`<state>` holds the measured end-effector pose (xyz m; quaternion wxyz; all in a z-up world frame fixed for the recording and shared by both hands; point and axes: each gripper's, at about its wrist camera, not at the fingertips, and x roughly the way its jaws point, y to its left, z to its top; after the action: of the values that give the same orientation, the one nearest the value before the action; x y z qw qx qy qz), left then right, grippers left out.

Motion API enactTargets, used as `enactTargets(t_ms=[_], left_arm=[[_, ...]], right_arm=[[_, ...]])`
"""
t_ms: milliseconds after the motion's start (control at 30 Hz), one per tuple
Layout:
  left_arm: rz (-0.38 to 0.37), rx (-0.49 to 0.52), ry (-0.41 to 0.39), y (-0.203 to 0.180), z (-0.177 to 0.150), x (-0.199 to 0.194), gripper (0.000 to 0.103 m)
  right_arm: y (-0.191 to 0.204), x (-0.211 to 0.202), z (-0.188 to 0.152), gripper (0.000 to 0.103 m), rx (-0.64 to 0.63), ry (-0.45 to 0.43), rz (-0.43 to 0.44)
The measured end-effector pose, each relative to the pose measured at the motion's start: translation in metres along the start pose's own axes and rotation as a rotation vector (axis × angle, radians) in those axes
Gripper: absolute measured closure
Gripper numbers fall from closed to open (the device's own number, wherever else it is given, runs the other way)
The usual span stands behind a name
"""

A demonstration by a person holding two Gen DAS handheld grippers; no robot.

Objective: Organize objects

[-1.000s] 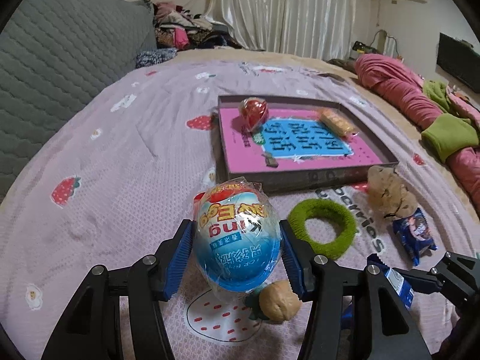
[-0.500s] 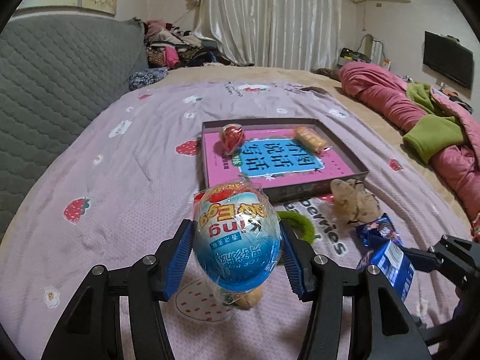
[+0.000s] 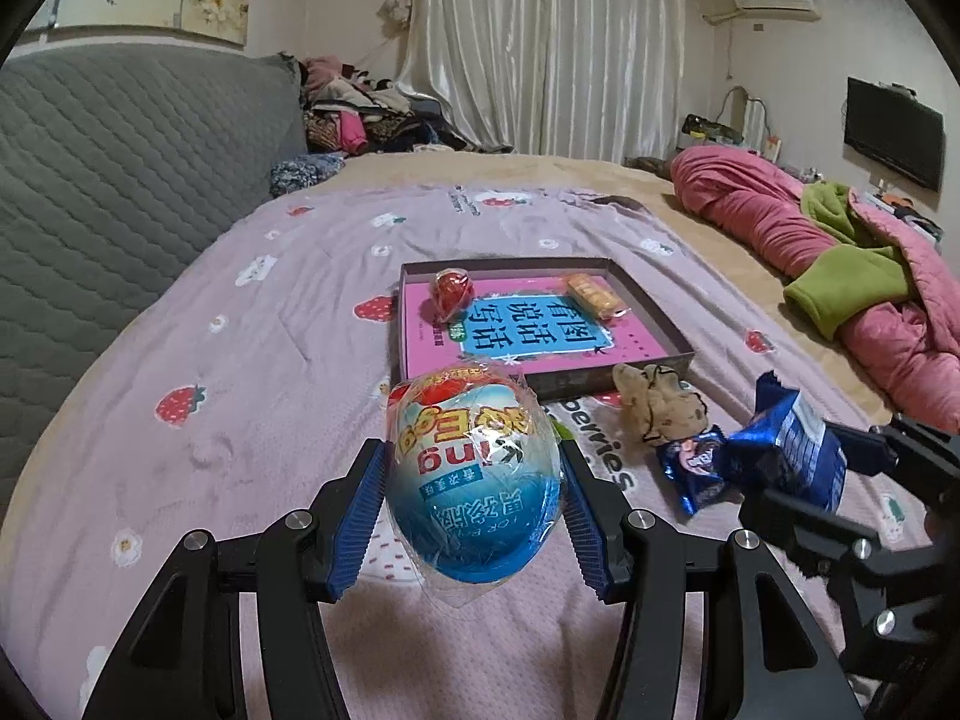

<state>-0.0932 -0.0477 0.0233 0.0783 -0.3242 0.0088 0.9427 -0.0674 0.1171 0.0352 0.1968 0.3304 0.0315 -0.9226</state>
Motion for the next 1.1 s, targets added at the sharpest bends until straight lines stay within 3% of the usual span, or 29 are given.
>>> enactTargets(t_ms=[433,1100], left_arm=[[0.006,0.039,-0.048,-0.037,0.008,-0.051,0.045],[0.039,0.060,-0.104,-0.055,0.049,-0.081,0.045]], right_arm=[[-0.019,-0.061,0.013,0.045,0.012,-0.090,-0.034],[-0.031,-0.090,0.055,0.045,-0.030,-0.165,-0.080]])
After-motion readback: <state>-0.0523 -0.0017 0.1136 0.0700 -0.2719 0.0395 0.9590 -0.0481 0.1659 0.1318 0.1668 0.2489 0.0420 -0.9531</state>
